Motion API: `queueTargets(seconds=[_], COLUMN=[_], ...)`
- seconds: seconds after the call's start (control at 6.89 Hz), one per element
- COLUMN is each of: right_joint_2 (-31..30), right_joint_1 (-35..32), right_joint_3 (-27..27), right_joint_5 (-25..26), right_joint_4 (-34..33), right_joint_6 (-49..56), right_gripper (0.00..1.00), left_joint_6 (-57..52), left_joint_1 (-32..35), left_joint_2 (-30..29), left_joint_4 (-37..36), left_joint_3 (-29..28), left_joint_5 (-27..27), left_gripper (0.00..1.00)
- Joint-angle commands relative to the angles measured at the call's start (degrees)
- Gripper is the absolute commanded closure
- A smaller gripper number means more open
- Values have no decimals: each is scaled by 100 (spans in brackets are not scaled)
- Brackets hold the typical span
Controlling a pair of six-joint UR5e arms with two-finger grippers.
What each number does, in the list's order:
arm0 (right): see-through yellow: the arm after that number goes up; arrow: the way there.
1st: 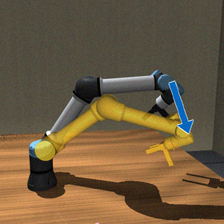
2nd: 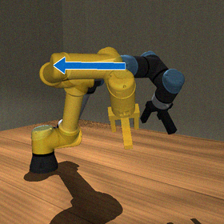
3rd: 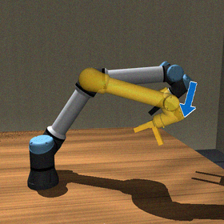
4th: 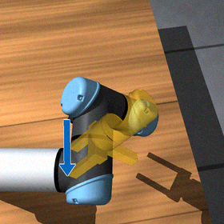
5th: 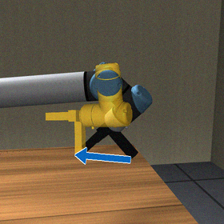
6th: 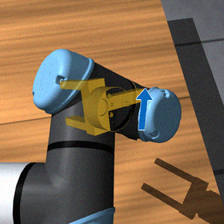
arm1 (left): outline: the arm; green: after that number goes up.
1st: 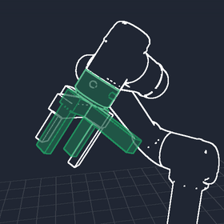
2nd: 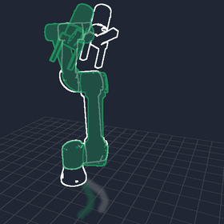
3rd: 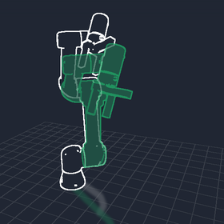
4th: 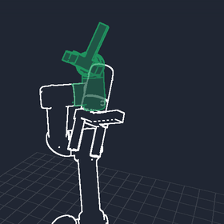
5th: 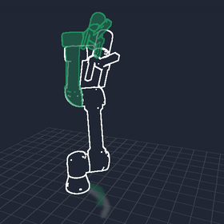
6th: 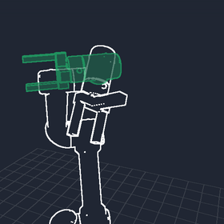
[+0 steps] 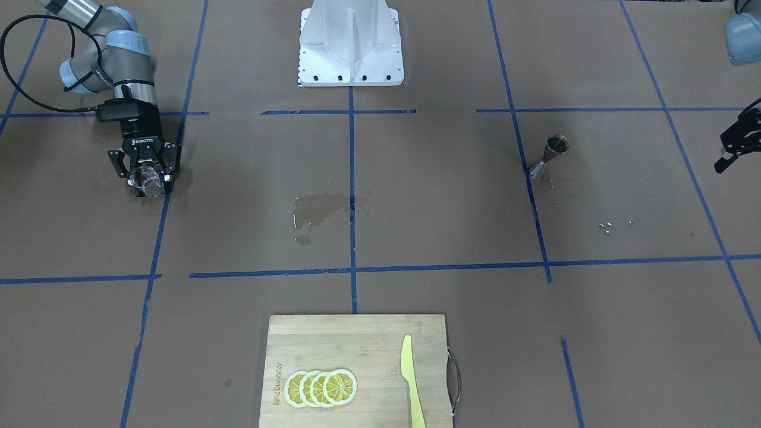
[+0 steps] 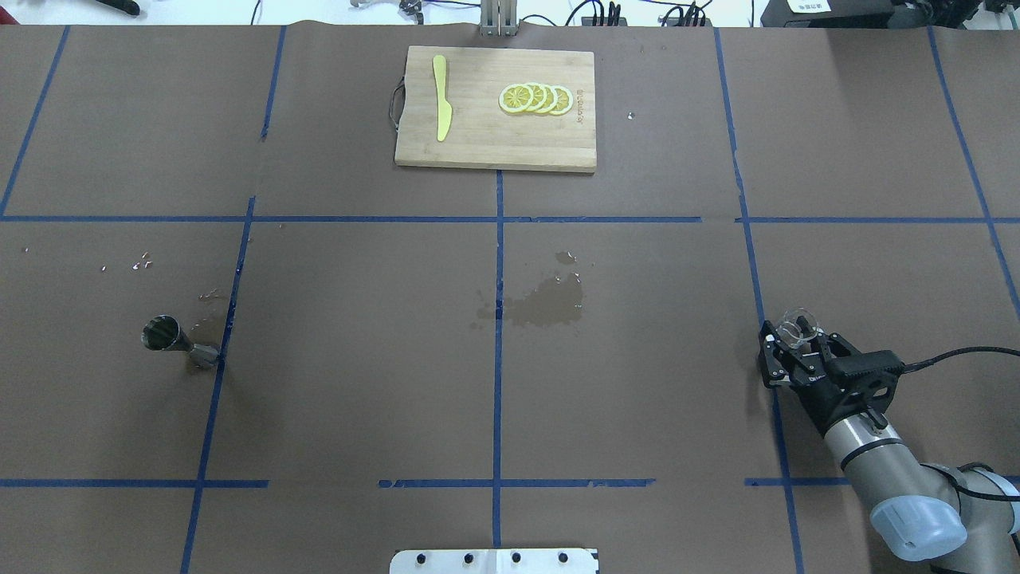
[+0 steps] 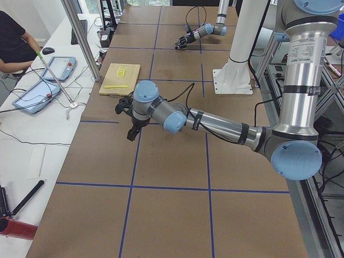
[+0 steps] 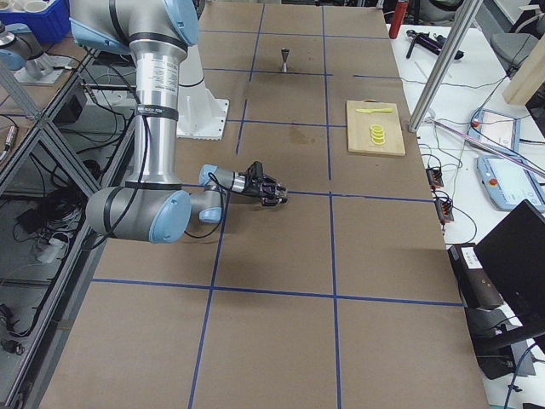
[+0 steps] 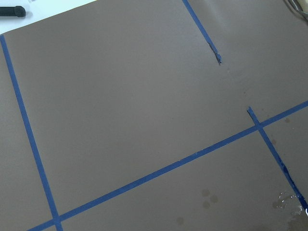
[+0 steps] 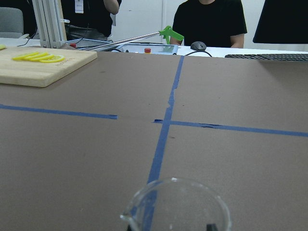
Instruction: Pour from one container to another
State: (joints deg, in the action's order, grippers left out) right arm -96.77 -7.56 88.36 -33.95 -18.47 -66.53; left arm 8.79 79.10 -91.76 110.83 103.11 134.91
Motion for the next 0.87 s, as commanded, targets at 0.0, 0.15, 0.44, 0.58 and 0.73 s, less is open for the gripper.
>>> queueTargets(seconds=[0.0, 0.15, 0.44, 0.58, 0.73], right_joint_2=[0, 0, 0, 0, -87], right_joint_1=[9, 9, 26, 26, 113], right_joint_3=[6, 6, 23, 50, 93], right_joint_5=[3, 3, 3, 3, -32], right_joint_4=[1, 1, 1, 10, 140], right_joint_6=[0, 0, 0, 0, 0], right_gripper=[1, 0, 0, 0, 0], left_joint_6=[0, 0, 9, 9, 9], left_joint_1=[0, 0, 0, 0, 0], left_joint_2=[0, 0, 0, 0, 0], left_joint_4=[0, 0, 0, 0, 0], left_joint_3=[-1, -1, 8, 16, 16], left_joint_5=[9, 9, 18, 26, 26], left_gripper=[0, 0, 0, 0, 0])
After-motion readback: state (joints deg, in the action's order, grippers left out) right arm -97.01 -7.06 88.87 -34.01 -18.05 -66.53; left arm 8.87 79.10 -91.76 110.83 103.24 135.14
